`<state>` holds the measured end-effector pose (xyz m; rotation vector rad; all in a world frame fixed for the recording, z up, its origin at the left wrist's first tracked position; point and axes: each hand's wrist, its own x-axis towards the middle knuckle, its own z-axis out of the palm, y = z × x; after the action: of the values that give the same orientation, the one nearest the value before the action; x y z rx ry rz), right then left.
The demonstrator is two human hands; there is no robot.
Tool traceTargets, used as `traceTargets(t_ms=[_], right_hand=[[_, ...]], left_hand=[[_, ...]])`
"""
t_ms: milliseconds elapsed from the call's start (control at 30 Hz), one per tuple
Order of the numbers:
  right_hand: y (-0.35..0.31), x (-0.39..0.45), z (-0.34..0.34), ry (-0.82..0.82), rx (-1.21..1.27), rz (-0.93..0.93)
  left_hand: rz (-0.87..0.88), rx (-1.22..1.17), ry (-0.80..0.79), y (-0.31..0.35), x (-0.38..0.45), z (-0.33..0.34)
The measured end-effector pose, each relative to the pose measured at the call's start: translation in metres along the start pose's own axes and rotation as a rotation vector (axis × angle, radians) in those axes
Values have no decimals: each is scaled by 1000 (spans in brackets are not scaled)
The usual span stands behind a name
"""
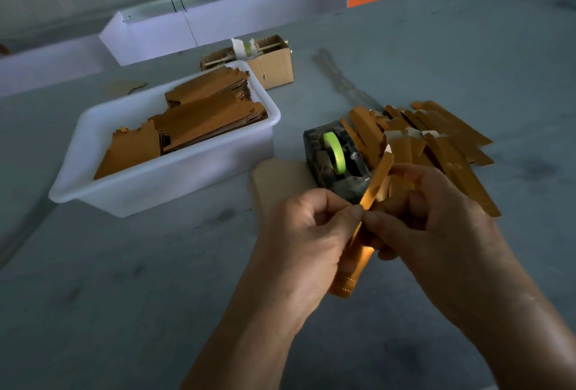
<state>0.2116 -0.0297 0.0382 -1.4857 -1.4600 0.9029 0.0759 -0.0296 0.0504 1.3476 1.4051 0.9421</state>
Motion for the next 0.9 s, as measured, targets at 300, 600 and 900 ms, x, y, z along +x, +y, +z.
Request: traceTargets(t_ms=[300, 600, 900], right_hand=[[-15, 0, -3, 1, -322, -21], [-14, -5, -5, 115, -343, -39], [0, 4, 5, -36, 82, -33]], left_hand=[[145, 12, 304, -11, -10, 25], [66, -191, 266, -17, -16, 14], [66, 10, 105, -13, -15, -1]])
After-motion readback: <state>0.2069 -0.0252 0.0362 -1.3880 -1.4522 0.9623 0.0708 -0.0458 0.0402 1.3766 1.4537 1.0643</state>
